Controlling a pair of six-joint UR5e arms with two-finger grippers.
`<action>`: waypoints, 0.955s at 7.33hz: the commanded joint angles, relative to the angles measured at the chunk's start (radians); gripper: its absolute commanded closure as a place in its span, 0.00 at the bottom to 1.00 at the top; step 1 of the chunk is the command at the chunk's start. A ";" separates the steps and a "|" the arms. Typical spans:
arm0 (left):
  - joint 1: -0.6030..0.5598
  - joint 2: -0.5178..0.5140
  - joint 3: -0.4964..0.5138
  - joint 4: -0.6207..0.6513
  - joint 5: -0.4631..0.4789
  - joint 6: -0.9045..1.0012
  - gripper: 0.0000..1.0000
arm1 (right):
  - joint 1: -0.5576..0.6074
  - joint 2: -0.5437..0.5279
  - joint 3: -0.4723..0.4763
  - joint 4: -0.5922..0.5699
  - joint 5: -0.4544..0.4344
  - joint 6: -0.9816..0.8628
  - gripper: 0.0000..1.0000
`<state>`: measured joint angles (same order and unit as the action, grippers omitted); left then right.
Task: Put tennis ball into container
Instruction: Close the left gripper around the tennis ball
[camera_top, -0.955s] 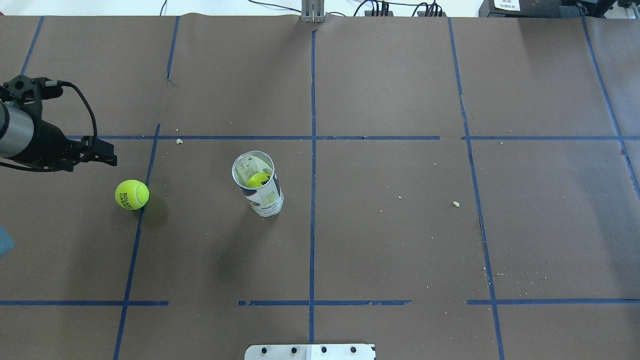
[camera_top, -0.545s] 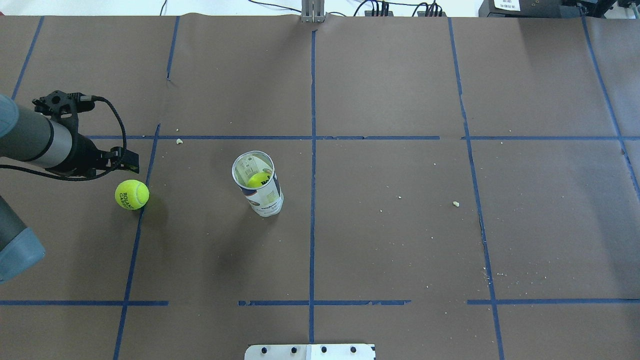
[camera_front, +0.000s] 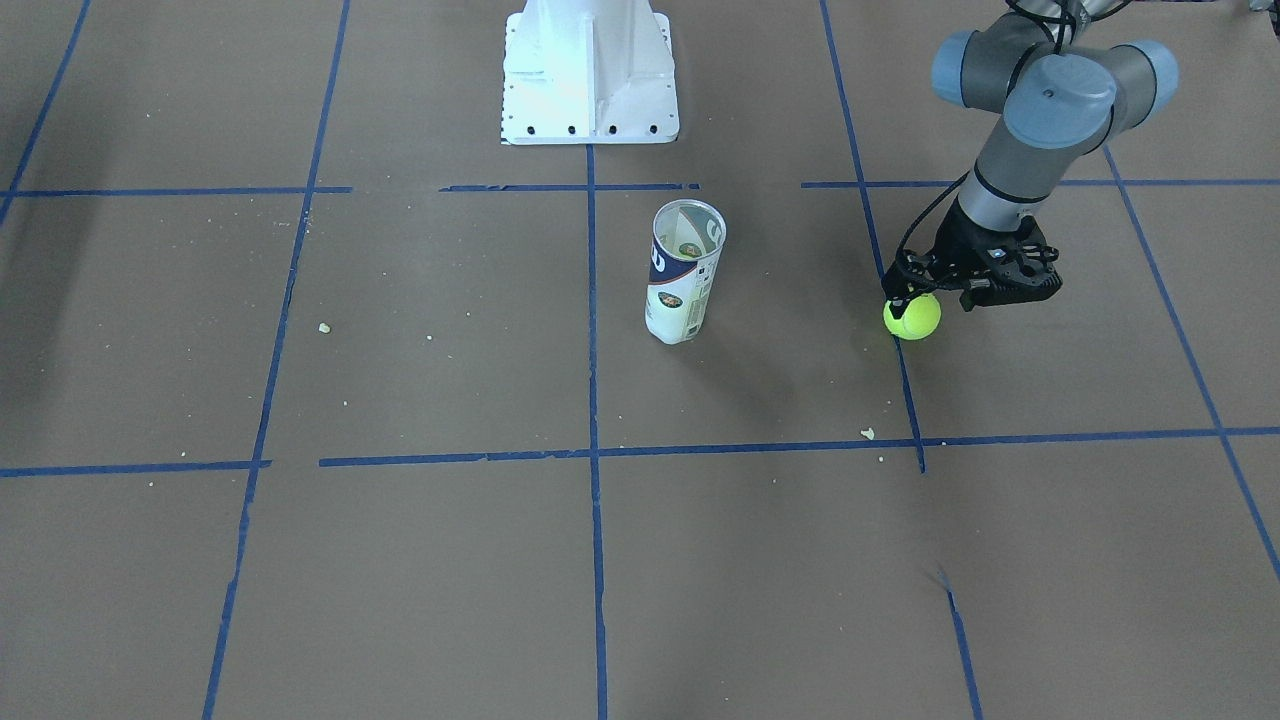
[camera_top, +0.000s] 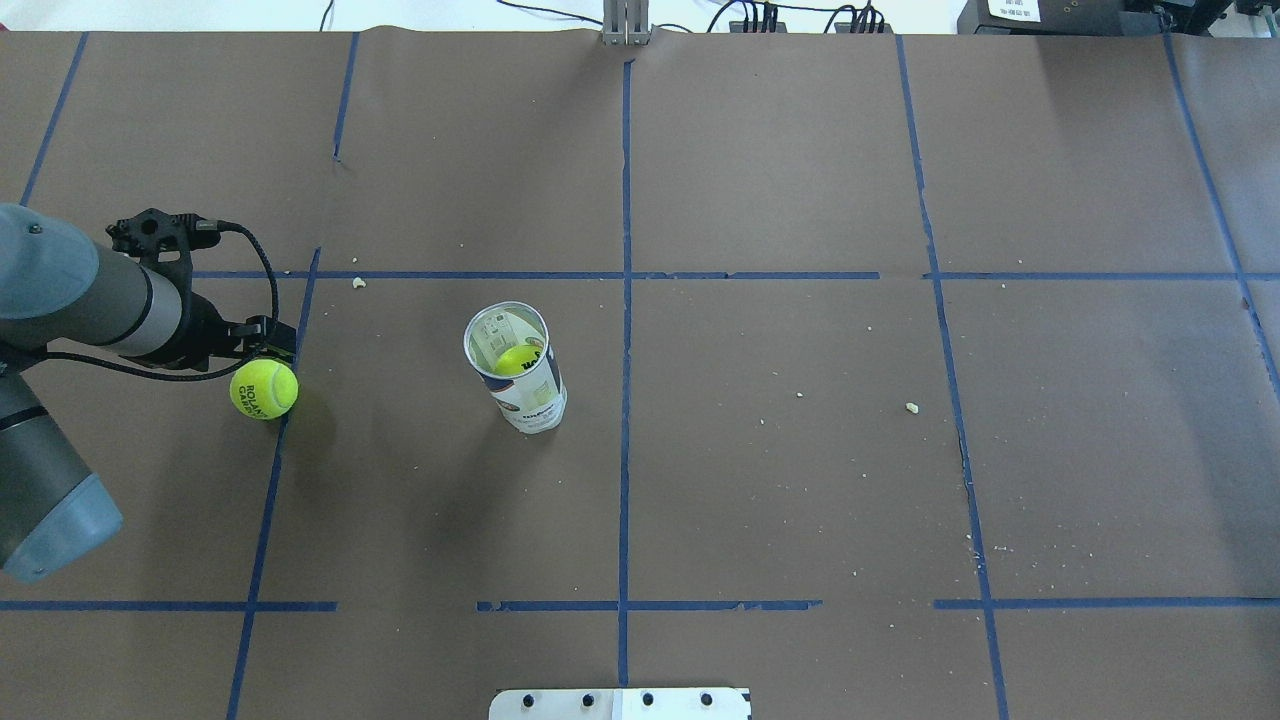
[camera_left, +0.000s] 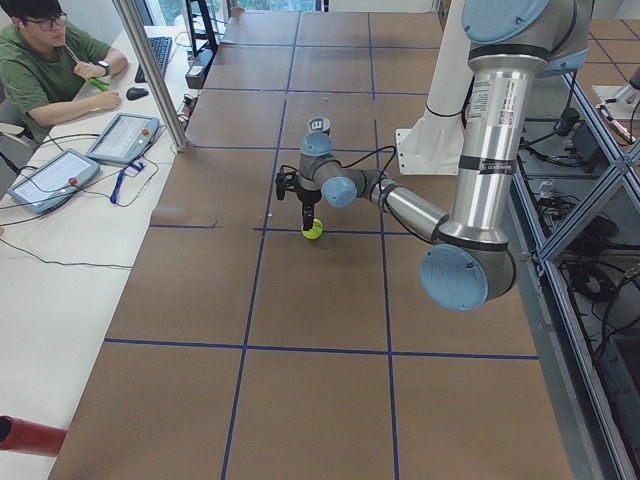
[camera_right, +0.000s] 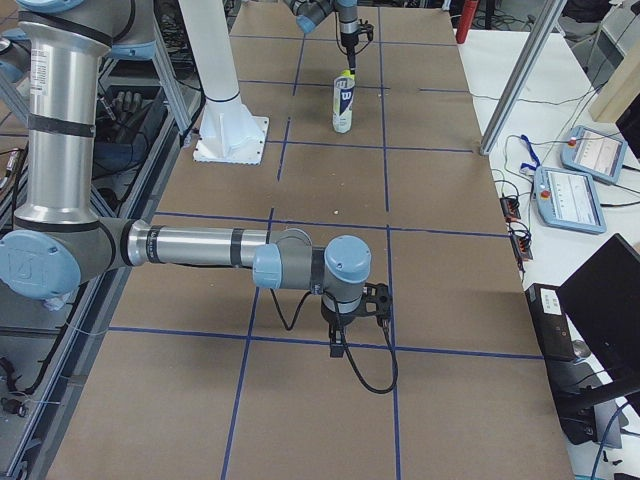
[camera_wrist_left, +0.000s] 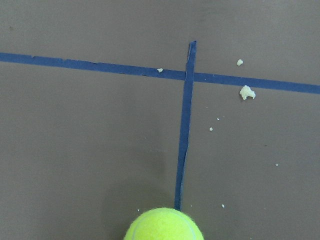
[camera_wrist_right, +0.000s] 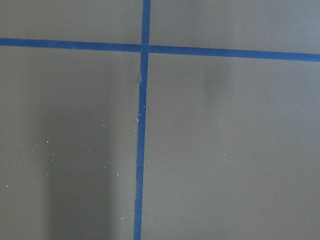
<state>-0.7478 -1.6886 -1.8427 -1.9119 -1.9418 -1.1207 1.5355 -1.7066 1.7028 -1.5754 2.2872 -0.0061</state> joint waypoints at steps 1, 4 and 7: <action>0.022 0.000 0.029 -0.021 0.014 -0.001 0.00 | 0.000 -0.001 0.000 0.000 0.000 0.000 0.00; 0.039 0.000 0.069 -0.058 0.015 0.001 0.00 | 0.000 -0.001 0.000 0.000 0.000 0.000 0.00; 0.045 0.000 0.105 -0.105 0.012 0.004 0.00 | 0.000 0.001 0.000 0.000 0.000 0.000 0.00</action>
<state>-0.7041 -1.6889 -1.7485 -2.0042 -1.9284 -1.1178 1.5355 -1.7060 1.7027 -1.5754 2.2872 -0.0061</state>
